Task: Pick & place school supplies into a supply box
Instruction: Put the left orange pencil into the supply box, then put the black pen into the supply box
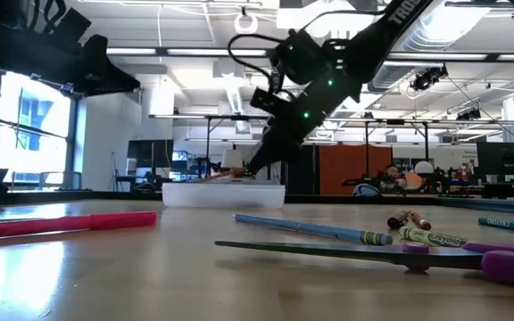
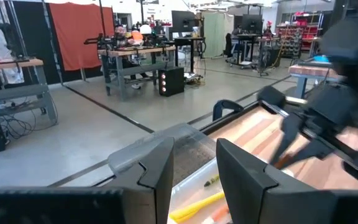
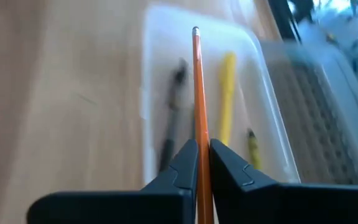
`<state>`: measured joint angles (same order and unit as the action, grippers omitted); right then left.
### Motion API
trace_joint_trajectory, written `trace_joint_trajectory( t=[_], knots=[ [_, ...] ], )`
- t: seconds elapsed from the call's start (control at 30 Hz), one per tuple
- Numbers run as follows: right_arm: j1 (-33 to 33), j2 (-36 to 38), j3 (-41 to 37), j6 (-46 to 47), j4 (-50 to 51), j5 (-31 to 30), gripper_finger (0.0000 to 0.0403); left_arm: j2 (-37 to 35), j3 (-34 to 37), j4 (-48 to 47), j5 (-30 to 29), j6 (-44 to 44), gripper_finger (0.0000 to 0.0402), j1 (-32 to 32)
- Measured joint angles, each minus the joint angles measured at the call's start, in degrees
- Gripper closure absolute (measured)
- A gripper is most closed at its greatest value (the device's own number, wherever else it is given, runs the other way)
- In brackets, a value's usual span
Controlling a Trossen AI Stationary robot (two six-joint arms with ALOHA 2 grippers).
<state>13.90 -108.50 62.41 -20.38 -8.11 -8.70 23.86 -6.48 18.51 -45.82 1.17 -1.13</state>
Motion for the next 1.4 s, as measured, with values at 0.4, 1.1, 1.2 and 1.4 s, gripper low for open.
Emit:
trace_joint_trajectory(
  t=[0.4,1.1,1.2,1.4],
  knots=[
    [0.7,-0.4,0.2,2.4,-1.4,0.6,0.0286,0.0,0.0,-3.1,0.0,-1.7,0.0246,0.0],
    [-27.2,20.0,-4.7,13.0,30.2,5.8,0.0261,0.0,0.0,-13.1,0.1,-10.5,0.0246,0.0],
    [-28.7,22.3,-11.0,11.8,28.9,12.7,0.0261,0.0,0.0,-13.1,0.4,-10.8,0.0246,0.0],
    [-28.4,25.2,-24.9,5.3,12.0,11.5,0.0269,0.0,0.0,-13.1,4.4,-13.5,0.0246,0.0]
  ],
)
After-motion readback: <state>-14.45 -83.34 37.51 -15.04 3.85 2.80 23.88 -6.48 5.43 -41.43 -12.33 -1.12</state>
